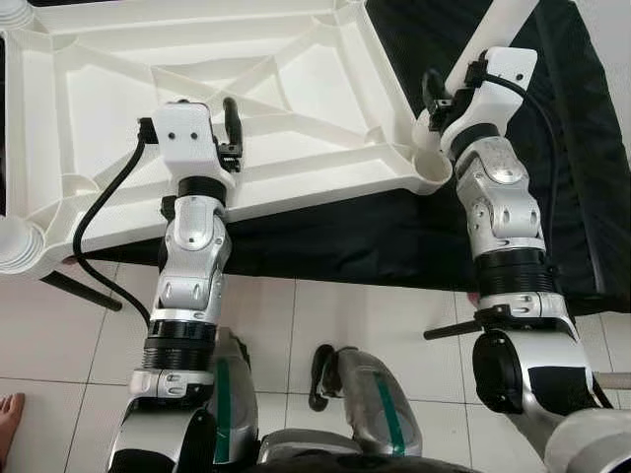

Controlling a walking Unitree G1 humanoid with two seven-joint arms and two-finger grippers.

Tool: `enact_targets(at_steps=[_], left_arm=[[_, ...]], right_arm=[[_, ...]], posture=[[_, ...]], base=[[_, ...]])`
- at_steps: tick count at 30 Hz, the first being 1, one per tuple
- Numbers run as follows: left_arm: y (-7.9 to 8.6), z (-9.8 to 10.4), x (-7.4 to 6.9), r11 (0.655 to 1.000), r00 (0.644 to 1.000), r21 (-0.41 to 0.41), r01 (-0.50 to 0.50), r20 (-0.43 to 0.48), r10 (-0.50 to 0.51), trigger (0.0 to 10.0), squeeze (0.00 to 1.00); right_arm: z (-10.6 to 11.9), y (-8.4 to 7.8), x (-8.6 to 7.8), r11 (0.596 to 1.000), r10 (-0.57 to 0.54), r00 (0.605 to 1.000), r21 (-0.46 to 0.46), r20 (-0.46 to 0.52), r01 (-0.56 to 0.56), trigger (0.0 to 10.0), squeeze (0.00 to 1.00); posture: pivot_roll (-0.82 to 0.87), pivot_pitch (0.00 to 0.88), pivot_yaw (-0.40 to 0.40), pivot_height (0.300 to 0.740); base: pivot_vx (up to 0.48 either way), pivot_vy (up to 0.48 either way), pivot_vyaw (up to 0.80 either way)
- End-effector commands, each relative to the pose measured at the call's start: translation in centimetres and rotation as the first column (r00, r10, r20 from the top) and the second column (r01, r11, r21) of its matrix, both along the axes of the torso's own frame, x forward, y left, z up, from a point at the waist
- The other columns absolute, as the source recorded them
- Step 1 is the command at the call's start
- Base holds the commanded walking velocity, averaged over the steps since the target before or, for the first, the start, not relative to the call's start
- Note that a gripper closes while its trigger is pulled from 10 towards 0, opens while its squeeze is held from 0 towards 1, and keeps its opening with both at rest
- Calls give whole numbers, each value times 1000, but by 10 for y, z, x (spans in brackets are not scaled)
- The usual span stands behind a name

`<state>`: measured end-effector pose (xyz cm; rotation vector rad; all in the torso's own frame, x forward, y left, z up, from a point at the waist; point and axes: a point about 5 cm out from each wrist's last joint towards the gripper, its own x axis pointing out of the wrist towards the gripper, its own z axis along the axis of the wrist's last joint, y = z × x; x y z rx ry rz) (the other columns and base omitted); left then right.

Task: Building children table

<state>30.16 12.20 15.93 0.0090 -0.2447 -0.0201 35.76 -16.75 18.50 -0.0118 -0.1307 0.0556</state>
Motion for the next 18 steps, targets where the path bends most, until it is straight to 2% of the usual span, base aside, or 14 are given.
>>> enact_targets(at_steps=[1,3,8,13,18], left_arm=[[-4,11,0,999,998,36,0,57,-2,10000,0],[0,14,1,999,997,35,-33,75,30,10000,0],[-1,13,3,999,997,36,-28,70,26,10000,0],[-6,7,0,999,998,5,32,53,-32,10000,0],[-11,5,-3,995,994,33,97,50,-99,10000,0]], right_arm=[[-3,-10,-2,999,-45,999,28,6,45,10000,0],[-7,-10,-5,998,-58,998,36,1,58,10000,0],[-12,-9,-10,998,-47,999,37,2,47,10000,0],[-17,-7,-12,999,-24,1000,43,-11,24,10000,0],[-17,0,-13,999,45,999,26,-12,-45,10000,0]], posture=[[118,27,-44,740],[112,20,-28,740],[111,18,-19,740],[113,19,-44,740],[122,24,-62,740]], base=[[0,0,0],[0,0,0],[0,0,0],[0,0,0],[0,0,0]])
